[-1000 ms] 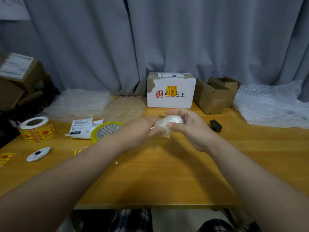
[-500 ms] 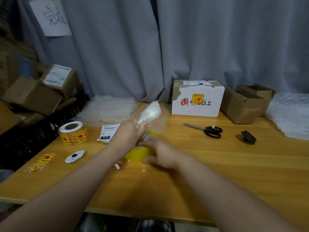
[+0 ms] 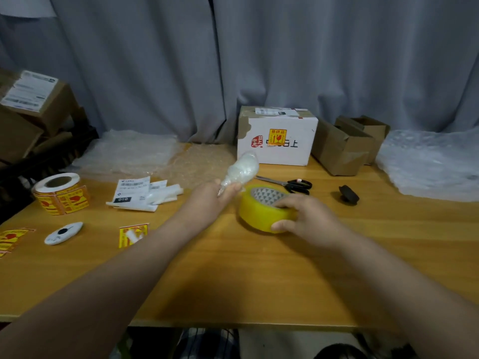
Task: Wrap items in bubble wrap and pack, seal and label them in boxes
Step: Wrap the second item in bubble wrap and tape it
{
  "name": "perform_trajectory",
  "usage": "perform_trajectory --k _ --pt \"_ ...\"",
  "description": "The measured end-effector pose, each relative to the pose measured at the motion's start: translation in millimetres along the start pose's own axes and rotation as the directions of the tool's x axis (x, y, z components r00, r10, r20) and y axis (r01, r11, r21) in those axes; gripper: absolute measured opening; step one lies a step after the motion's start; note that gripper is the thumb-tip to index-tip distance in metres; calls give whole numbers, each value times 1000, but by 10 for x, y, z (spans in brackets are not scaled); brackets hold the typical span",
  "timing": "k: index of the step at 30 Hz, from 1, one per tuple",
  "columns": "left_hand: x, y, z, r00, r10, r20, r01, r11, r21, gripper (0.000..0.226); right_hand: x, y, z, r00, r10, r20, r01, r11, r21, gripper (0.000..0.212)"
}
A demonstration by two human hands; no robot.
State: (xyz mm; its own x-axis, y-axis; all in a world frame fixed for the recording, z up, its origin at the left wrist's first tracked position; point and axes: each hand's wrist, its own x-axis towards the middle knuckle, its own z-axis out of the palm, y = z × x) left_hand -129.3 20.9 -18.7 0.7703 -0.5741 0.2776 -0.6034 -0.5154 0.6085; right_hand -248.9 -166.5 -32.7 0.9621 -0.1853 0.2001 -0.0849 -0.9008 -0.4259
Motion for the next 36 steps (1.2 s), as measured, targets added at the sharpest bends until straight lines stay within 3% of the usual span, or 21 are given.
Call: perform_trajectory --k 4,6,8,11,13,16,18,21,26,28,31,34,36 --pt "54 113 296 999 33 13 -32 999 -42 33 -164 262 -13 1000 -28 -6 28 998 50 35" --pt "57 138 381 1000 8 -24 -11 994 -107 33 -243 383 -17 999 -25 -24 29 982 189 25" --pt "60 129 421 994 -86 -60 65 952 -298 33 -301 458 -40 999 44 -26 -30 919 393 23" --pt "87 87 431 984 -179 -19 133 794 -593 28 -334 496 -52 978 192 -80 -102 777 621 44" --pt "86 91 442 988 -152 14 130 786 -604 31 -312 476 -28 965 252 -74 -100 613 784 55" --pt "64 188 513 994 -80 80 112 789 -604 37 -286 374 20 950 300 91 -182 290 940 50" --pt "56 279 549 993 -45 107 105 739 -665 38 -247 309 40 949 278 148 -219 246 944 55" --pt "74 344 520 998 -49 42 65 725 -686 37 -193 243 41 945 280 170 -257 313 914 62" --pt "41 426 511 998 -46 -30 19 799 -601 36 -117 192 -36 926 360 111 -263 407 875 30" --pt "46 463 528 997 -48 -56 5 800 -600 32 -125 136 -98 947 316 47 -212 511 833 27" --pt "55 536 541 997 -18 -69 -27 798 -602 28 -127 11 -223 976 209 -53 -118 724 680 28" --pt "52 603 517 997 14 -80 -58 812 -581 32 -92 -138 -304 989 124 -80 -84 919 385 43" --pt "52 626 468 998 26 -49 -53 740 -671 37 -78 -188 -327 991 103 -87 -80 967 244 48"
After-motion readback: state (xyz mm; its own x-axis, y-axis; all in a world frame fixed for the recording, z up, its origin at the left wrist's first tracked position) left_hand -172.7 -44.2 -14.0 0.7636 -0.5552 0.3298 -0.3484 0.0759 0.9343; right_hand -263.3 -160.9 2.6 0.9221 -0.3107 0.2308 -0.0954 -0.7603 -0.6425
